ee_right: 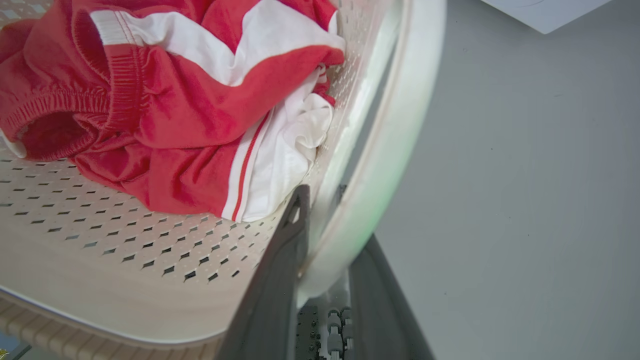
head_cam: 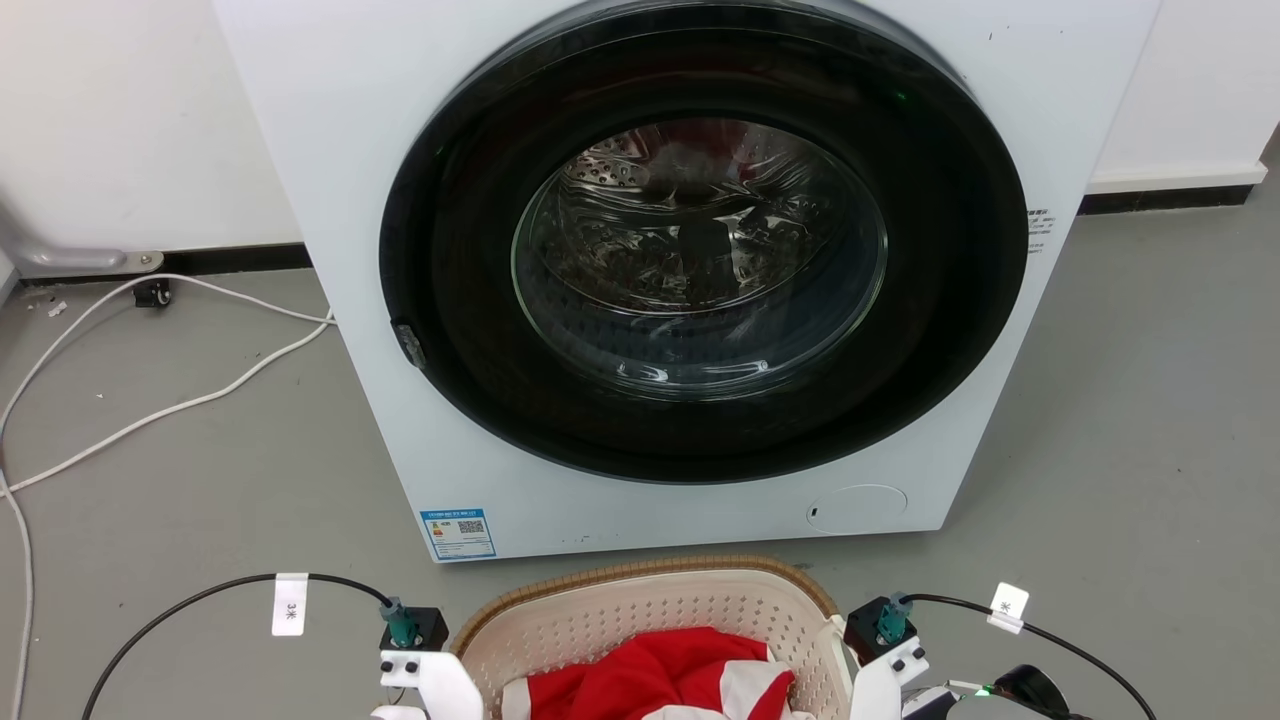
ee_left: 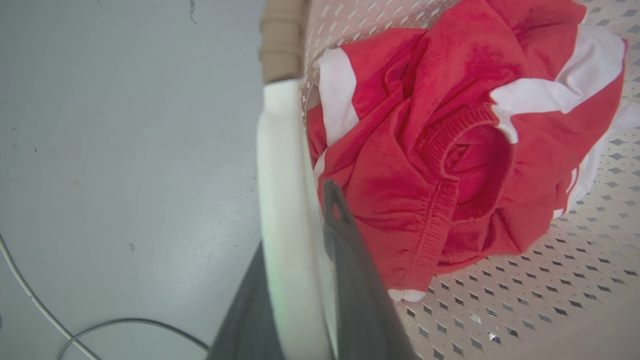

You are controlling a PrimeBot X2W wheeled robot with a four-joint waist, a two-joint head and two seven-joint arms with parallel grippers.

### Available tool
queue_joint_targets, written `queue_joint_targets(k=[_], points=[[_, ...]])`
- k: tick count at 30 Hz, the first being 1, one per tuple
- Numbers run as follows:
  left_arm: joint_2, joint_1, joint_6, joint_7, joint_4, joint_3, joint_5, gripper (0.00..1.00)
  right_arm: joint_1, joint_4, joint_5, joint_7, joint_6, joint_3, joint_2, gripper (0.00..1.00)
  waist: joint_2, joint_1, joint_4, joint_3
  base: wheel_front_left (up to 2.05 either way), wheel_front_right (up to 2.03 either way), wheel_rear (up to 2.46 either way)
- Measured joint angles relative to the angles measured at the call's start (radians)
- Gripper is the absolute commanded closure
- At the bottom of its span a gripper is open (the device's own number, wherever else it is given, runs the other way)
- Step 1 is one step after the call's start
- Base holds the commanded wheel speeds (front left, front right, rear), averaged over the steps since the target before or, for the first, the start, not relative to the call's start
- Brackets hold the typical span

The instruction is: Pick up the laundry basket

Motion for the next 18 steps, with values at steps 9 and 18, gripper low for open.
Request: queue_joint_targets(k=[9, 18], points=[[0.0, -0.004, 0.0, -0.005, 0.004, -0.023, -0.021, 1.0, 0.0, -0.001, 0.0, 0.004, 0.0, 0.001, -0.001, 1.0, 0.0, 0.0, 0.002, 0.003, 0.0, 0.0, 0.0], [0.0, -0.004, 0.0, -0.01, 0.008, -0.041, -0.045, 1.0, 0.002, -0.003, -0.001, 0.003, 0.0, 0.001, -0.002, 1.0, 0.0, 0.0, 0.003, 0.003, 0.0, 0.0, 0.0]])
